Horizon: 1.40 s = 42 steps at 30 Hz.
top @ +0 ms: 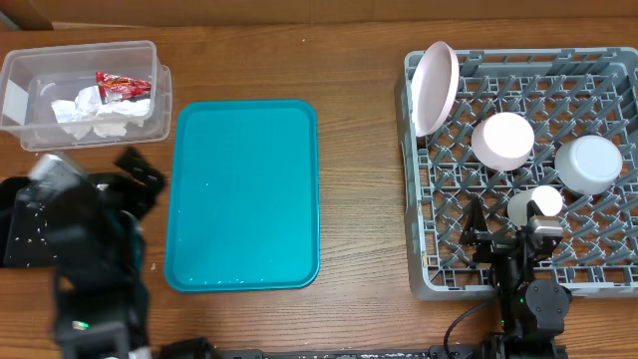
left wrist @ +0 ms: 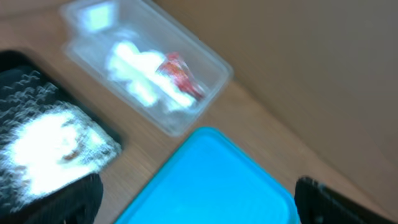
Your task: Sort waste into correct bins and load items into the dishwasher
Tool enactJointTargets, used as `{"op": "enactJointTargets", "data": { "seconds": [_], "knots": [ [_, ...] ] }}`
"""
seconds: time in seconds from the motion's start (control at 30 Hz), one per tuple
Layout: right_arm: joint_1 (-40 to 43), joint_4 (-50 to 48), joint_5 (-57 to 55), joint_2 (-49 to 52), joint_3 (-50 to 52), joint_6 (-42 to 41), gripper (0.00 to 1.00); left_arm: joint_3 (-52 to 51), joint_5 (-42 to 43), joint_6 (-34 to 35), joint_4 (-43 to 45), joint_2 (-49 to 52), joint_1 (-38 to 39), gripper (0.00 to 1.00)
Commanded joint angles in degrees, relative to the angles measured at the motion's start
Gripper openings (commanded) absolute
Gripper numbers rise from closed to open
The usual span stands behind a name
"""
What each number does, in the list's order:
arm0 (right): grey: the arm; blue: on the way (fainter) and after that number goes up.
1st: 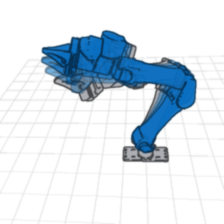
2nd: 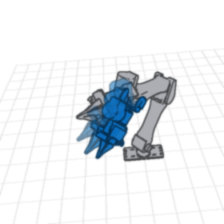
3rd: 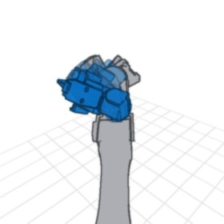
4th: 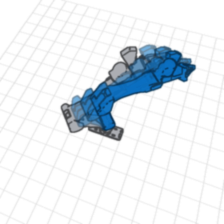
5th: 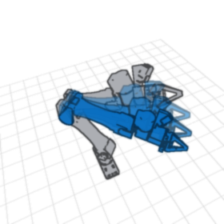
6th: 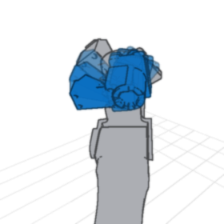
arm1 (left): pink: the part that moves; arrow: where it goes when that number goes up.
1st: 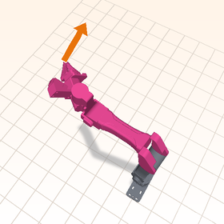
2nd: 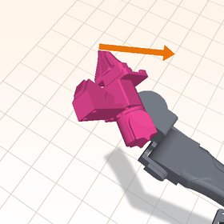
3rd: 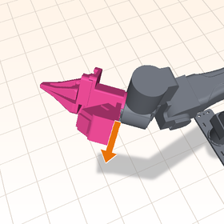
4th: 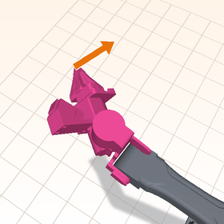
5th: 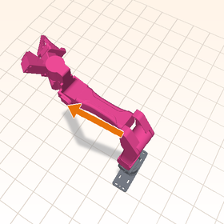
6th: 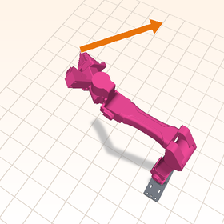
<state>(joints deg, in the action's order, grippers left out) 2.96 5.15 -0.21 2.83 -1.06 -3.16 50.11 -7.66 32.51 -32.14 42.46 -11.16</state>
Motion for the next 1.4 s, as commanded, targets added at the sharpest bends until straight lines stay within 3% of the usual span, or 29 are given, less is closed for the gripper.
{"op": "enactJointTargets", "data": {
  "seconds": [0.0, 0.23, 0.5, 0.83, 1.37],
  "knots": [
    [0.11, -0.31, 0.35, -0.63, 0.59, 0.17, 1.0, -13.42, 4.31, -6.43, 9.31, -7.39, 2.12, 1.0],
    [0.11, -0.31, 0.35, -0.63, 0.59, 0.2, 1.0, -36.7, 9.42, -8.46, 30.18, -18.91, 2.99, 1.0],
    [0.11, -0.31, 0.35, -0.63, 0.59, 0.17, 1.0, -49.27, 9.97, -16.37, 40.3, -26.75, 7.23, 1.0],
    [0.11, -0.31, 0.35, -0.63, 0.59, 0.17, 1.0, -49.83, 6.01, -17.9, 27.43, -35.08, 7.85, 1.0],
    [0.11, -0.31, 0.35, -0.63, 0.59, 0.17, 1.0, -49.81, 7.26, -27.23, 27.45, -42.27, 7.85, 1.0]
  ]
}}
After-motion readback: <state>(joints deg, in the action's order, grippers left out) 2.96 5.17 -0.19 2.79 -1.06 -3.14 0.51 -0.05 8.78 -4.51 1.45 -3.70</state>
